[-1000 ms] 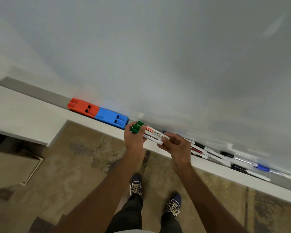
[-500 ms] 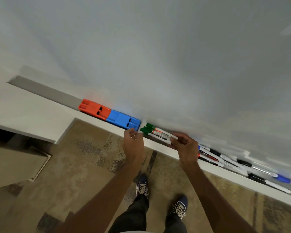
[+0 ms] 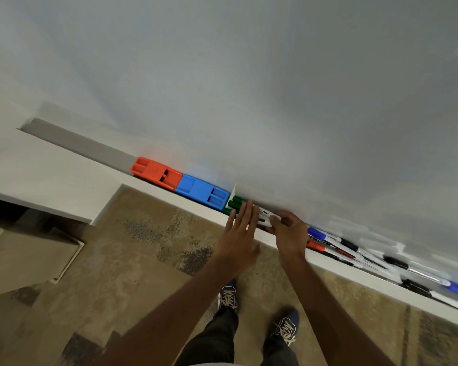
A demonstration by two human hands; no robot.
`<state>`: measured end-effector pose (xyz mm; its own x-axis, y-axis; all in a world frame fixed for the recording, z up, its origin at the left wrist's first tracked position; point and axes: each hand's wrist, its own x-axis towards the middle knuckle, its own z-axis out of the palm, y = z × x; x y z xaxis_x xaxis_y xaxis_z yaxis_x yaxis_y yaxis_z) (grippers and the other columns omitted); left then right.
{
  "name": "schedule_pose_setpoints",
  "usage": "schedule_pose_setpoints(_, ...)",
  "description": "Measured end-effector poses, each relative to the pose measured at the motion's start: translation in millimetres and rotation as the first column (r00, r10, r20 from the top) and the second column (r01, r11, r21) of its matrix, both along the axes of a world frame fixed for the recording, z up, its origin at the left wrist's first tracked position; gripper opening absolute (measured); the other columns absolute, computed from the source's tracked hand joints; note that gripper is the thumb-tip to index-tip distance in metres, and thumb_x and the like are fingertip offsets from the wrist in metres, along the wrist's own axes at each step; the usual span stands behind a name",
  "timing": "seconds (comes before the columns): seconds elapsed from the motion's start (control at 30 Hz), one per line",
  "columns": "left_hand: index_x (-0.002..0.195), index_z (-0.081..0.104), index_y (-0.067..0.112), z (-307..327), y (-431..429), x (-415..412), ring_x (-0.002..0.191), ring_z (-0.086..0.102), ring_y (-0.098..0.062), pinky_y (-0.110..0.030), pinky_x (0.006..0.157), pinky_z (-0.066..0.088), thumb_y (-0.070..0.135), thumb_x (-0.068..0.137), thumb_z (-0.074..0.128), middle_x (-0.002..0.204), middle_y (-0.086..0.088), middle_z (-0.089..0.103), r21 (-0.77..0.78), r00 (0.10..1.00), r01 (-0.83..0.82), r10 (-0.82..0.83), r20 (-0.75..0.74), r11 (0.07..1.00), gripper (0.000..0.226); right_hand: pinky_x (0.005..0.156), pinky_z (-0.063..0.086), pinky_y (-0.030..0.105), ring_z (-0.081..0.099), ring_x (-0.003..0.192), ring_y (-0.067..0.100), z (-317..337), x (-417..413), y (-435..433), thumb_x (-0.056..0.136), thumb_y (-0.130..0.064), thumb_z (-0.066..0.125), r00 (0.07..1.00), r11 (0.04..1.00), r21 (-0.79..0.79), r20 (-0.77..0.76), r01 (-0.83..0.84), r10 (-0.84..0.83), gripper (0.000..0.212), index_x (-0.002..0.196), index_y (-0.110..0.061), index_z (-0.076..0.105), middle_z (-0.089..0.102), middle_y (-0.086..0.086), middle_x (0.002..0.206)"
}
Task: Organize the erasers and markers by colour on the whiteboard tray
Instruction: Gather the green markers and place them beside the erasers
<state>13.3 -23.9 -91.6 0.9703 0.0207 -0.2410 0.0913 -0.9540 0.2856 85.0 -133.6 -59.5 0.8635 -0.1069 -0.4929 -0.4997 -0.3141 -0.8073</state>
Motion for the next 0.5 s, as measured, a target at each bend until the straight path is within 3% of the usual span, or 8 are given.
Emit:
schedule_pose_setpoints(0.07, 0.155, -0.015, 0.006, -1.4, -0.8, -1.2, 0.152, -0.019, -0.029, -0.048, 0.125, 0.001, 0.041, 0.098, 0.044, 0.166, -0.016, -0.016, 0.041, 1.000, -0.020, 0.020, 0.009, 0.999, 0.090, 0.091, 0.056, 0.043, 0.069, 0.097, 0.026, 4.6, -1.3, 7.1, 0.090, -0.017, 0.068, 0.999, 1.000, -0.005, -0.034, 0.024, -0.024, 0.019, 0.108, -0.010, 0.070, 0.074, 0.007, 0.102)
schedule_pose_setpoints(0.17, 0.153, -0.020, 0.004, -4.0, -2.6, -3.1, 0.151, -0.019, -0.032, -0.048, 0.125, 0.001, 0.040, 0.098, 0.046, 0.165, -0.017, -0.018, 0.077, 0.998, -0.062, 0.062, -0.002, 0.995, 0.093, 0.093, 0.048, 0.034, 0.060, 0.115, 0.026, 13.0, -4.4, 17.9, 0.093, -0.023, 0.064, 0.993, 0.999, 0.016, -0.112, 0.036, -0.034, 0.040, 0.130, -0.010, 0.059, 0.064, 0.008, 0.127)
schedule_pose_setpoints(0.27, 0.152, -0.023, 0.004, -5.6, -3.3, -6.4, 0.151, -0.019, -0.033, -0.049, 0.125, 0.002, 0.037, 0.097, 0.047, 0.164, -0.017, -0.020, 0.076, 0.998, -0.070, 0.070, 0.002, 0.995, 0.094, 0.095, 0.042, 0.035, 0.051, 0.127, 0.028, 17.6, -5.5, 25.2, 0.095, -0.028, 0.061, 0.986, 1.000, 0.014, -0.162, 0.026, -0.023, 0.051, 0.142, -0.012, 0.048, 0.053, 0.008, 0.142)
schedule_pose_setpoints(0.5, 0.151, -0.026, 0.005, -5.6, -3.8, -6.5, 0.148, -0.028, -0.031, -0.047, 0.125, 0.000, 0.032, 0.098, 0.044, 0.161, -0.015, -0.030, 0.071, 0.996, -0.091, 0.092, -0.020, 0.993, 0.092, 0.108, 0.042, 0.045, 0.048, 0.131, 0.030, 21.5, -6.7, 31.7, 0.097, -0.035, 0.056, 0.976, 0.999, 0.033, -0.219, 0.024, -0.016, 0.052, 0.144, -0.016, 0.044, 0.050, 0.010, 0.146)
